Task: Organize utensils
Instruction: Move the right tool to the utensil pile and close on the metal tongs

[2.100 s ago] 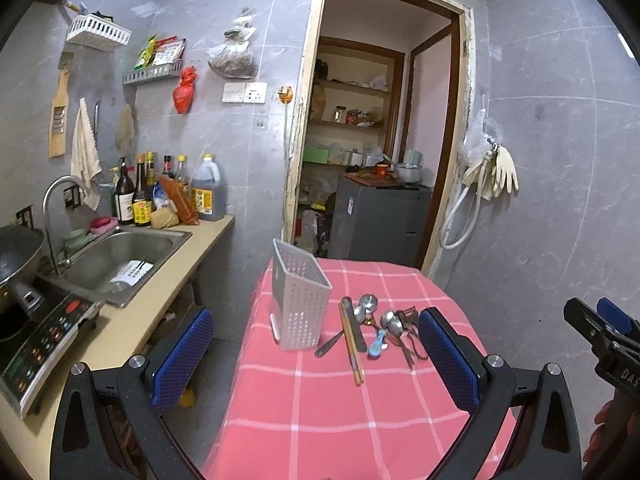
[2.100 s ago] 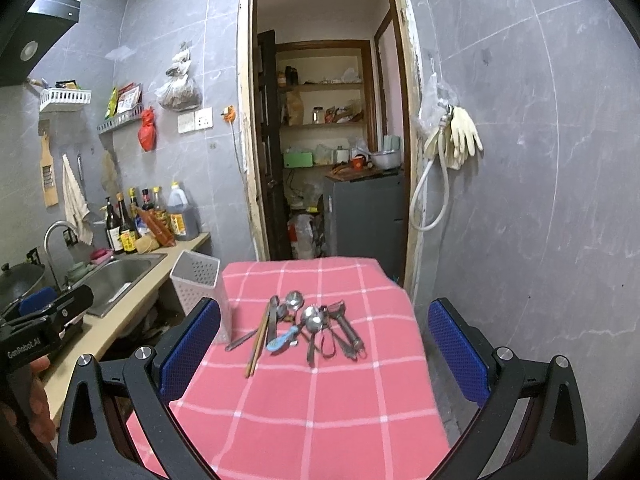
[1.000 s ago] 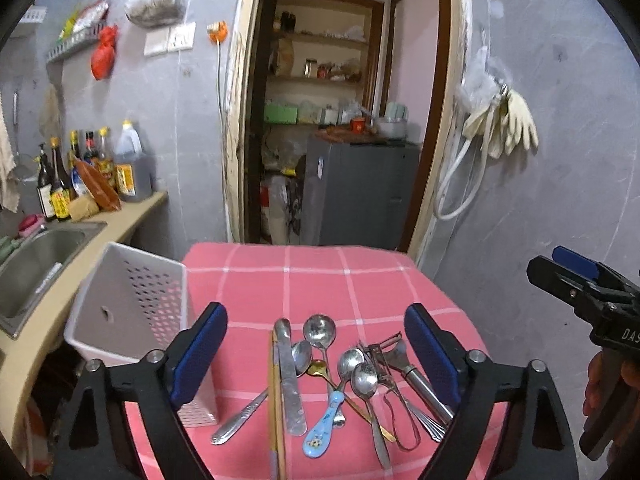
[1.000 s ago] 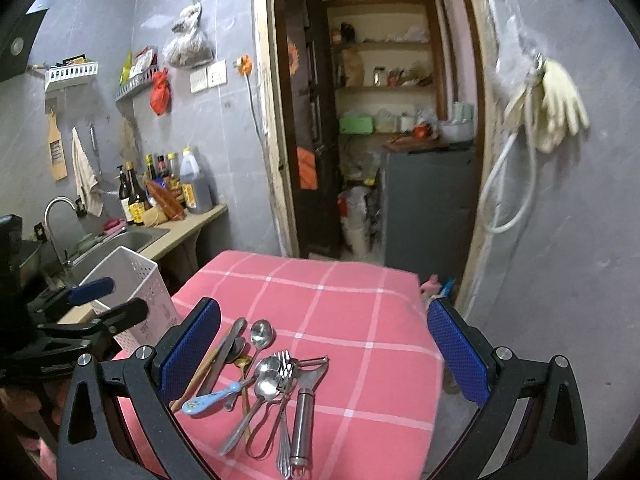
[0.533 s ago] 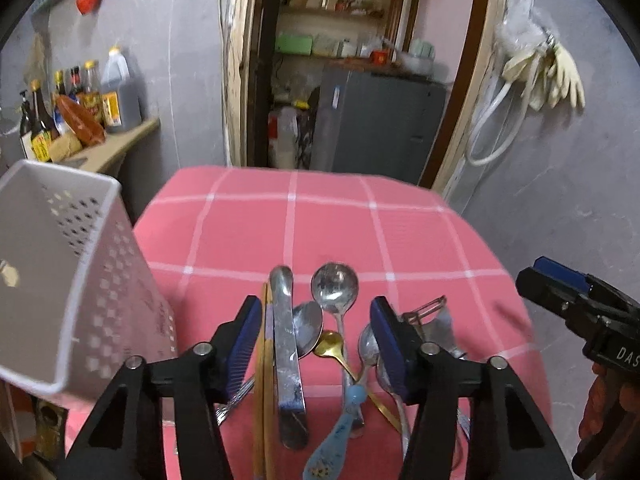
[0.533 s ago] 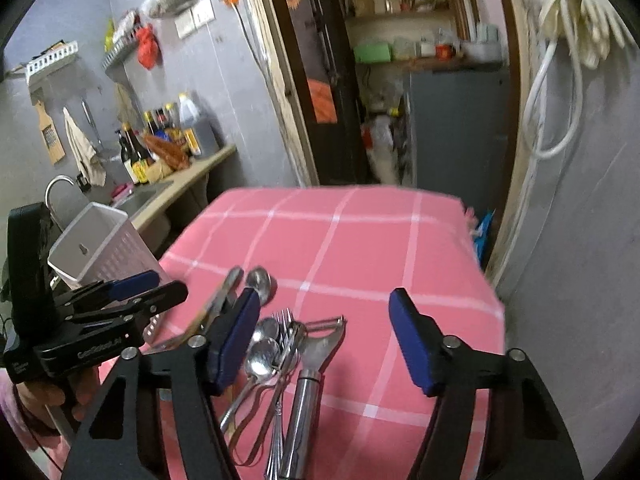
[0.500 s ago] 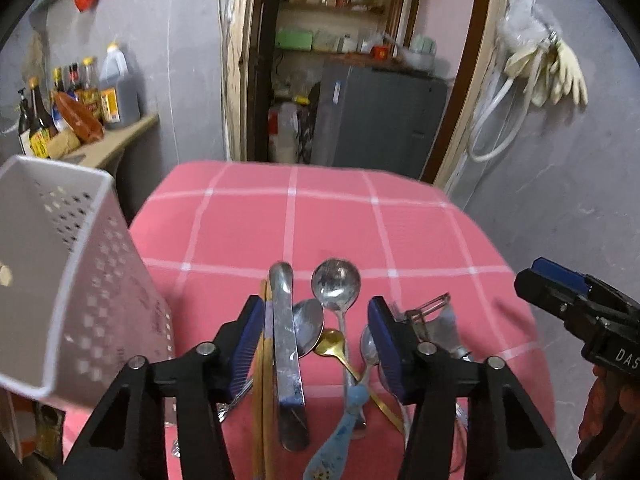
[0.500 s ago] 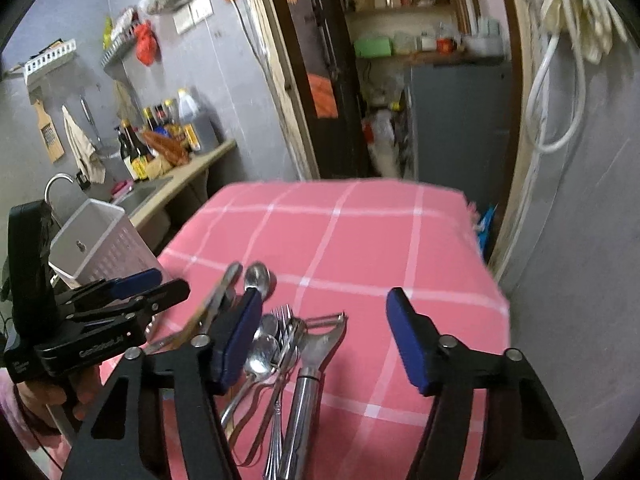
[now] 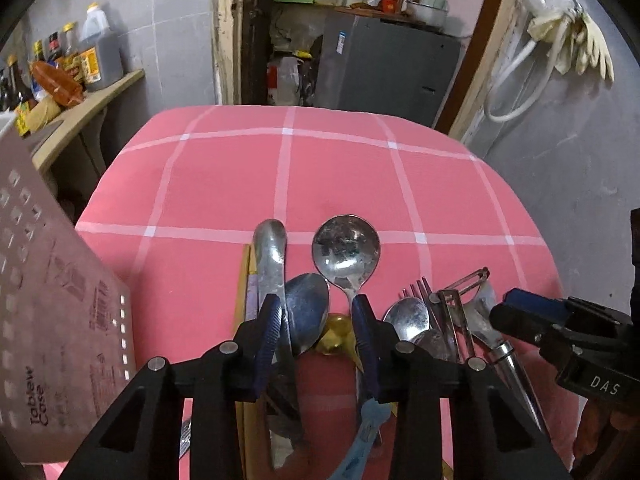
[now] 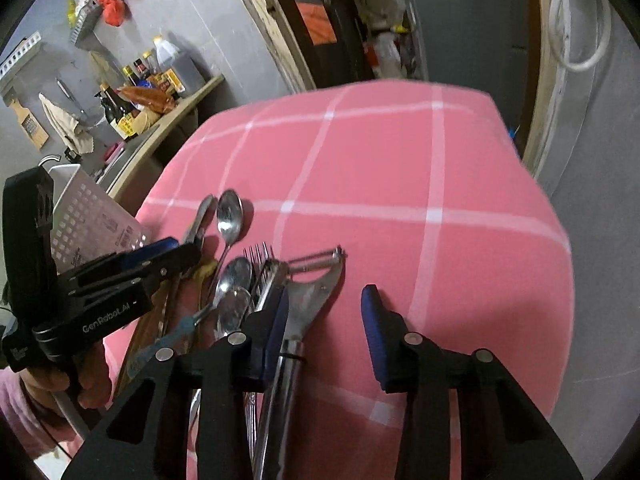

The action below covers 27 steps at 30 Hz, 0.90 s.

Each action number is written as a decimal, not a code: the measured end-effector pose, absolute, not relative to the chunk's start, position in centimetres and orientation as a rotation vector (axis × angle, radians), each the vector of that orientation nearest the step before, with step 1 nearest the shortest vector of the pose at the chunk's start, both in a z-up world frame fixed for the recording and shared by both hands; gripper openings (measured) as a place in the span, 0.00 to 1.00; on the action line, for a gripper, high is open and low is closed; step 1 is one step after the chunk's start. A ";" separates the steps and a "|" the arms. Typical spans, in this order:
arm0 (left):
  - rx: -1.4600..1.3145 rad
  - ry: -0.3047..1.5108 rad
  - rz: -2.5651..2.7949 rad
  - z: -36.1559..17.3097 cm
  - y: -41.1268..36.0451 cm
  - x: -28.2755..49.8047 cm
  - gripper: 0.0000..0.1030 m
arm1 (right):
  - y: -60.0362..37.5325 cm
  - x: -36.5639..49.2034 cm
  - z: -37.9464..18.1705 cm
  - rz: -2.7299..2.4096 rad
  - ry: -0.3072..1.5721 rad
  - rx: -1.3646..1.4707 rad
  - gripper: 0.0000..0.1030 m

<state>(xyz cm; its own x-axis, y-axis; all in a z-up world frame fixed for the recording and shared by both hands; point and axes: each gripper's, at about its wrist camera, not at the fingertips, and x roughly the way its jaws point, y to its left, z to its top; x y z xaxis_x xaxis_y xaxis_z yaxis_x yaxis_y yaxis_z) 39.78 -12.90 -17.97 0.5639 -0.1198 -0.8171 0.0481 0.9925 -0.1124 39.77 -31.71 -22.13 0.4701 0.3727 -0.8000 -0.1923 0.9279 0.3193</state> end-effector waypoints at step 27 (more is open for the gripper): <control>-0.055 1.026 -0.090 -16.4 -12.6 40.6 0.03 | -32.6 42.0 -24.9 0.447 1.116 0.451 0.06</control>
<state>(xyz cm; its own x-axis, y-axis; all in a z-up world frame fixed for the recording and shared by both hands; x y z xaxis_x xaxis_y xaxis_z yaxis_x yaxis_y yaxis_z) 40.63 -12.65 -16.41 0.5151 -0.1010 -0.8512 0.0490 0.9949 -0.0884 41.98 -32.60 -24.95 0.3710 0.5532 -0.7459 -0.1151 0.8244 0.5542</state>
